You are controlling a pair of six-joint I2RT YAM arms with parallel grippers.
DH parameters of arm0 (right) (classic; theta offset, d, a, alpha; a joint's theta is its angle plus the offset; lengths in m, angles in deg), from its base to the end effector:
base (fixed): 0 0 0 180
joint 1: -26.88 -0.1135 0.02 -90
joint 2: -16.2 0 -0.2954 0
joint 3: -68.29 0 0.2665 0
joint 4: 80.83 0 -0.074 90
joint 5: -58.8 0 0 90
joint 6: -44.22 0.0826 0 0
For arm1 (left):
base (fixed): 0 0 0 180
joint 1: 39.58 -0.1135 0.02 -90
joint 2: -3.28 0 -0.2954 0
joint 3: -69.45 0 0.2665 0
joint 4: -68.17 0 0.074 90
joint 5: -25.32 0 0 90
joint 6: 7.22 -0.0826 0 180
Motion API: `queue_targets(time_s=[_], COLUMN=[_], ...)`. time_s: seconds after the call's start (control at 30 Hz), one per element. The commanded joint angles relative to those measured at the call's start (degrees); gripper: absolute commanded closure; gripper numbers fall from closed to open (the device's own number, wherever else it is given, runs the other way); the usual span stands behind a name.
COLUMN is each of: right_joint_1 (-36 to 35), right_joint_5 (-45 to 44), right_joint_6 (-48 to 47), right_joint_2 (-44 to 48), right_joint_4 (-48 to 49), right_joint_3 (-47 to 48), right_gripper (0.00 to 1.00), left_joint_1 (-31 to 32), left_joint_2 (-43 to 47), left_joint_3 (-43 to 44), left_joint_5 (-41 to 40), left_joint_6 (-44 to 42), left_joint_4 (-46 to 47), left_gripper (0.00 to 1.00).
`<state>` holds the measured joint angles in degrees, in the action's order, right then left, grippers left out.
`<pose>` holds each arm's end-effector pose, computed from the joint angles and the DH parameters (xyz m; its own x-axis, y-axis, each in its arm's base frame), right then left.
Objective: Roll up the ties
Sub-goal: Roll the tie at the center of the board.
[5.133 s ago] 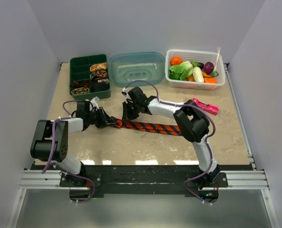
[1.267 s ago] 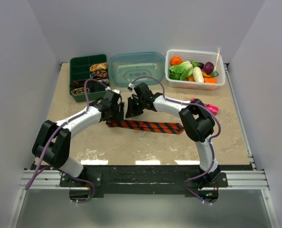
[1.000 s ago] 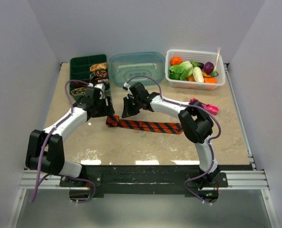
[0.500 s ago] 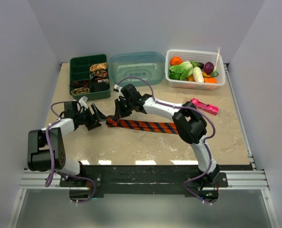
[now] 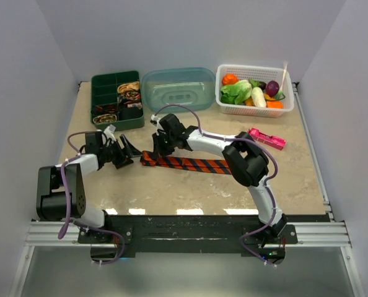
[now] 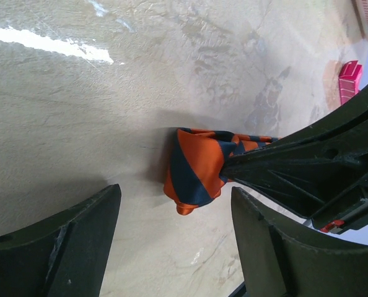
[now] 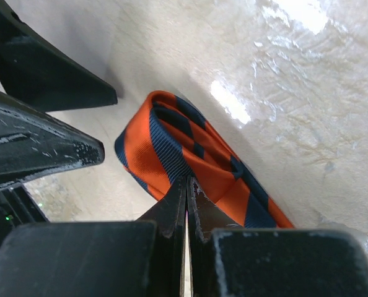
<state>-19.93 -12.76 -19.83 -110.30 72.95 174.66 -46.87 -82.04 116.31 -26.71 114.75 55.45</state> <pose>0.3581 0.4197 0.1490 -0.8133 -0.2599 -0.5205 -0.5396 0.6715 0.5078 0.2959 -0.0134 0.1338 -0.8052 -0.5238 -0.2780 -0.1695 0.6525 -0.7386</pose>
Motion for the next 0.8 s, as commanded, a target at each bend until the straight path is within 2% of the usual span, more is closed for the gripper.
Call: queue_targets(time_s=[0.0, 0.23, 0.57, 0.77], right_joint_1=[0.05, 0.05, 0.14, 0.05], right_joint_5=[-1.91, -2.0, -1.83, -1.65], right_joint_6=[-1.7, -1.79, -1.7, -0.82], right_joint_2=[-0.68, -0.77, -0.51, -0.33], right_joint_4=[0.38, 0.12, 0.12, -0.06], right_joint_3=[-2.92, -4.5, -5.03, -4.07], right_gripper=[1.0, 1.0, 1.0, 1.0], left_joint_1=[1.93, 5.09, 5.44, 6.41], left_joint_2=[-1.42, -4.15, -6.08, -6.7], left_joint_3=[0.26, 0.17, -1.76, -2.73], left_joint_5=[-1.94, -2.03, -1.42, 0.43], left_joint_6=[0.46, 1.17, 1.87, 2.93], left_joint_4=[1.37, 4.45, 7.79, 11.66], left_gripper=[0.24, 0.27, 0.46, 0.48])
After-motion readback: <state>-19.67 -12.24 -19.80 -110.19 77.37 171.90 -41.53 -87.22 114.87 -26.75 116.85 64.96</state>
